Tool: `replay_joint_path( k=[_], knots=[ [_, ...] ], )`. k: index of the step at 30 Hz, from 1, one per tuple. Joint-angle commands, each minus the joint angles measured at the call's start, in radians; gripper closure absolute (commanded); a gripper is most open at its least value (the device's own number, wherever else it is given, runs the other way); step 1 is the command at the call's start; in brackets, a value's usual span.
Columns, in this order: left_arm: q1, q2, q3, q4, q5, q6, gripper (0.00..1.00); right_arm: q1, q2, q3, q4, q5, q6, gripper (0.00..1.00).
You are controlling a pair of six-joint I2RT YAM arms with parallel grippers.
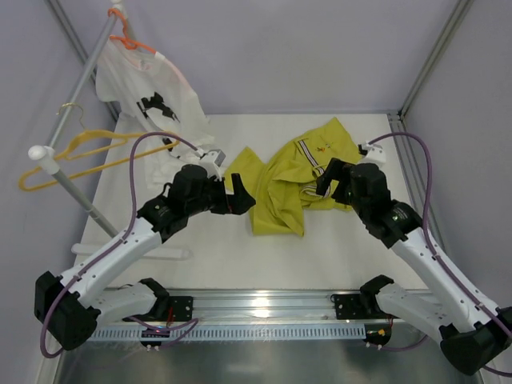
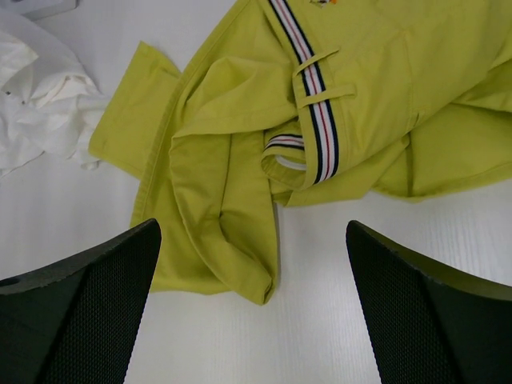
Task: Place the trousers on the hanger
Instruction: Fold the trousers
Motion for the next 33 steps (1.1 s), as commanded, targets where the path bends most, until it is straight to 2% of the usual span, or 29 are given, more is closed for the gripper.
replay_joint_path(
  k=[1,4,9,12,19,24,28,29,31,32,33],
  knots=[
    [0.000,0.028,-0.009,0.005,-0.030,0.022,0.00,-0.019,0.079,0.074,0.113,0.189,-0.075,0.00],
    [0.000,0.094,-0.012,-0.012,-0.057,0.023,0.00,-0.100,0.184,0.094,0.157,0.160,-0.075,0.00],
    [0.000,0.234,-0.012,0.039,0.012,-0.008,0.02,-0.279,0.303,0.037,0.276,-0.036,-0.010,0.07],
    [0.000,0.318,-0.001,0.047,0.019,-0.014,0.04,-0.330,0.387,0.004,0.358,-0.121,0.013,0.10],
    [0.000,0.444,-0.009,0.150,0.075,-0.047,0.08,-0.338,0.609,0.010,0.443,-0.341,-0.050,0.14],
    [-0.002,0.528,0.012,0.202,0.135,-0.064,0.17,-0.304,0.632,-0.013,0.395,-0.280,-0.105,0.18],
    [-0.002,0.568,0.011,0.261,0.169,-0.100,0.44,-0.271,0.633,-0.017,0.369,-0.192,-0.118,0.35],
    [-0.002,0.587,0.015,0.266,0.178,-0.103,0.55,-0.265,0.633,-0.015,0.362,-0.167,-0.118,0.46],
    [-0.002,0.599,0.029,0.268,0.195,-0.107,0.67,-0.258,0.636,-0.009,0.331,-0.107,-0.116,0.58],
    [-0.002,0.604,0.031,0.269,0.204,-0.109,0.79,-0.257,0.641,0.002,0.317,-0.083,-0.118,0.68],
    [0.000,0.602,0.034,0.266,0.213,-0.112,0.85,-0.258,0.644,0.009,0.300,-0.053,-0.121,0.74]
  ],
)
